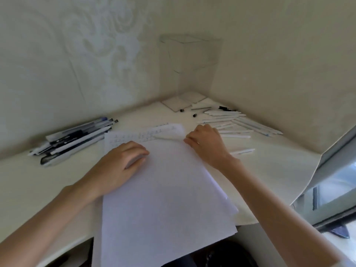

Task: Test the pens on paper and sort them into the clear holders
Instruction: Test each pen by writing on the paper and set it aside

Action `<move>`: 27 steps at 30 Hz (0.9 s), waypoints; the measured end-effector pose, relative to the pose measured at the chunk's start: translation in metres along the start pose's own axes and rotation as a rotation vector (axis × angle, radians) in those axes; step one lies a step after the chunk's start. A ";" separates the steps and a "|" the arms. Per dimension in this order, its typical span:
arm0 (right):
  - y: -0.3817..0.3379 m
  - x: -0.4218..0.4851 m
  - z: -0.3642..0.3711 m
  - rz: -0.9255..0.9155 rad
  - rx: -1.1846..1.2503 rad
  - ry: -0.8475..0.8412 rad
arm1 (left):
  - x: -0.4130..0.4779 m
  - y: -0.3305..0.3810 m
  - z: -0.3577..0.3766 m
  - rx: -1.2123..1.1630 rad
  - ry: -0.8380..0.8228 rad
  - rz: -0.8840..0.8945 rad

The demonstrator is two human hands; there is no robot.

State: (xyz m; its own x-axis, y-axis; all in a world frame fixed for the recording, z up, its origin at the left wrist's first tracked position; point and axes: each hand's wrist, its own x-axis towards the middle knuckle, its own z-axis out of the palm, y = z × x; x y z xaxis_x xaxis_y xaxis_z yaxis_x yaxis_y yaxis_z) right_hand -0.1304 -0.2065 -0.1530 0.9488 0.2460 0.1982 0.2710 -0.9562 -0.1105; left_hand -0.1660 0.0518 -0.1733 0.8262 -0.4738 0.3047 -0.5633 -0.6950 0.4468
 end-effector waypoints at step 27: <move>-0.066 0.045 0.038 -0.353 0.147 0.539 | -0.005 -0.011 0.005 0.071 0.053 0.028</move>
State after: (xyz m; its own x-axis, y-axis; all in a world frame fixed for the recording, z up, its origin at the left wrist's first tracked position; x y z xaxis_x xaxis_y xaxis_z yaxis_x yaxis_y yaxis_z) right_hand -0.0998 -0.1264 -0.1737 0.5947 0.3904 0.7028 0.6065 -0.7917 -0.0734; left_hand -0.1641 0.0593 -0.1841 0.8077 -0.4660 0.3612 -0.5836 -0.7191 0.3773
